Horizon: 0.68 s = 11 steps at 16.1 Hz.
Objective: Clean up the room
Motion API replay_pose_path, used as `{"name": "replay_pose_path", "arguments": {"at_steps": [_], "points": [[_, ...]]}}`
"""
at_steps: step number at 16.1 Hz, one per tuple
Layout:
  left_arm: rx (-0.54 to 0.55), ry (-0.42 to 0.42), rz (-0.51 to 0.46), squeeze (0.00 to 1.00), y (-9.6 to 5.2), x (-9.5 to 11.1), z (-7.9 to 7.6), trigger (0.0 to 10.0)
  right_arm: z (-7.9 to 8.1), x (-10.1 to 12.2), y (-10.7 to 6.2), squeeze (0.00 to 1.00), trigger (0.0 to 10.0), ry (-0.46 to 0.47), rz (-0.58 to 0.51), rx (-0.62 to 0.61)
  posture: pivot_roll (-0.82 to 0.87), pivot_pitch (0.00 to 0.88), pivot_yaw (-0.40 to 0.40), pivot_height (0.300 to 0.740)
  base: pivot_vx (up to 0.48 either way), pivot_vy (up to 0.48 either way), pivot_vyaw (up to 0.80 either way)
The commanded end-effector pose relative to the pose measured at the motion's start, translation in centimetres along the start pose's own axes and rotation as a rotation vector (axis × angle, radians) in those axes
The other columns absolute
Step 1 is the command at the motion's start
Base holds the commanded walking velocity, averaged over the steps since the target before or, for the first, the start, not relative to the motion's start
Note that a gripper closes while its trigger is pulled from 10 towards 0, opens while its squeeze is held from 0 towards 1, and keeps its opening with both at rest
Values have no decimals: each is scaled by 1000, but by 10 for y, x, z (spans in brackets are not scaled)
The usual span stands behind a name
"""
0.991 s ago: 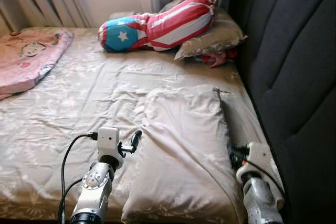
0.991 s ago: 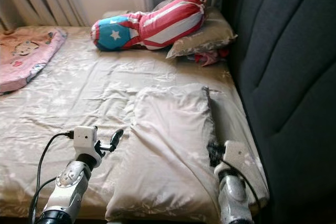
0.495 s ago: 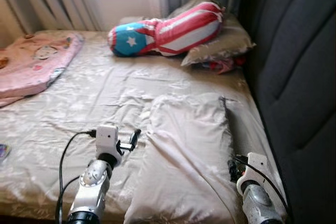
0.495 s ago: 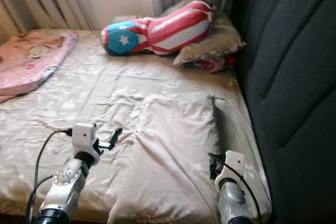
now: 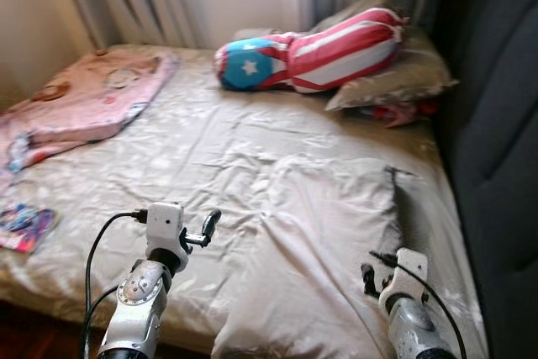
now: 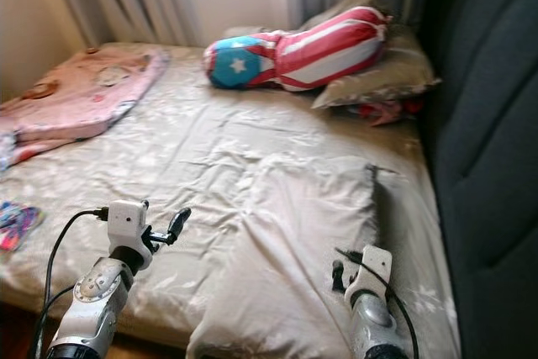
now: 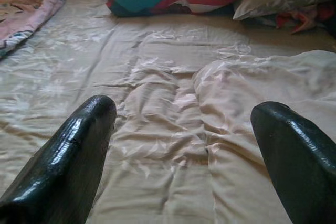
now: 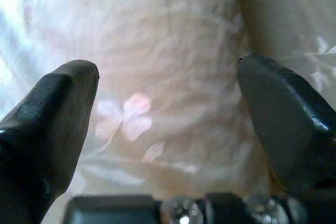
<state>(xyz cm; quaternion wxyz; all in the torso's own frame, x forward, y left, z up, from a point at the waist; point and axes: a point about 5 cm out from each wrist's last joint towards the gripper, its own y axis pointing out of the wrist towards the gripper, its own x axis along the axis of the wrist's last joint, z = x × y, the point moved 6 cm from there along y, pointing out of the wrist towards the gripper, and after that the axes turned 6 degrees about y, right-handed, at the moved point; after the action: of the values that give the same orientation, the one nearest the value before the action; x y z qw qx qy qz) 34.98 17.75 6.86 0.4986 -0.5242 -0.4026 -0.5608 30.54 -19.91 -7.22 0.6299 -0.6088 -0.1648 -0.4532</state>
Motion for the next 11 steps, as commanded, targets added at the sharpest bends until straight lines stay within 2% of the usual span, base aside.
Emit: {"name": "replay_pose_path", "arguments": {"at_steps": [1, 2, 3, 6, 9, 11], "points": [[-11, 10, 9, 0, -2, 1, 0, 10000, -3, -17, -3, 1000, 10000, -17, 52, -12, 111, 49, 74, 700, 0, 0, 0], [-17, 9, 12, 0, -4, 2, -2, 10000, -10, -24, -5, 522, 10000, -29, 64, -41, 112, 59, 78, 700, 0, 0, 0], [-23, 8, 15, 0, -7, 1, -2, 10000, -15, -29, -7, 0, 10000, -24, 73, -63, 110, 67, 82, 700, 0, 0, 0], [-37, 9, 32, 0, -12, -1, -5, 10000, -25, -42, -12, 0, 10000, -14, 104, -106, 115, 92, 89, 700, 0, 0, 0], [-43, 7, 35, 0, -18, 2, -7, 10000, -19, -55, -15, 0, 10000, 18, 138, -66, 128, 109, 94, 700, 0, 0, 0], [-50, 5, 44, 0, -23, 3, -8, 10000, -13, -71, -19, 0, 10000, 38, 196, -31, 136, 134, 100, 700, 0, 0, 0]]}}
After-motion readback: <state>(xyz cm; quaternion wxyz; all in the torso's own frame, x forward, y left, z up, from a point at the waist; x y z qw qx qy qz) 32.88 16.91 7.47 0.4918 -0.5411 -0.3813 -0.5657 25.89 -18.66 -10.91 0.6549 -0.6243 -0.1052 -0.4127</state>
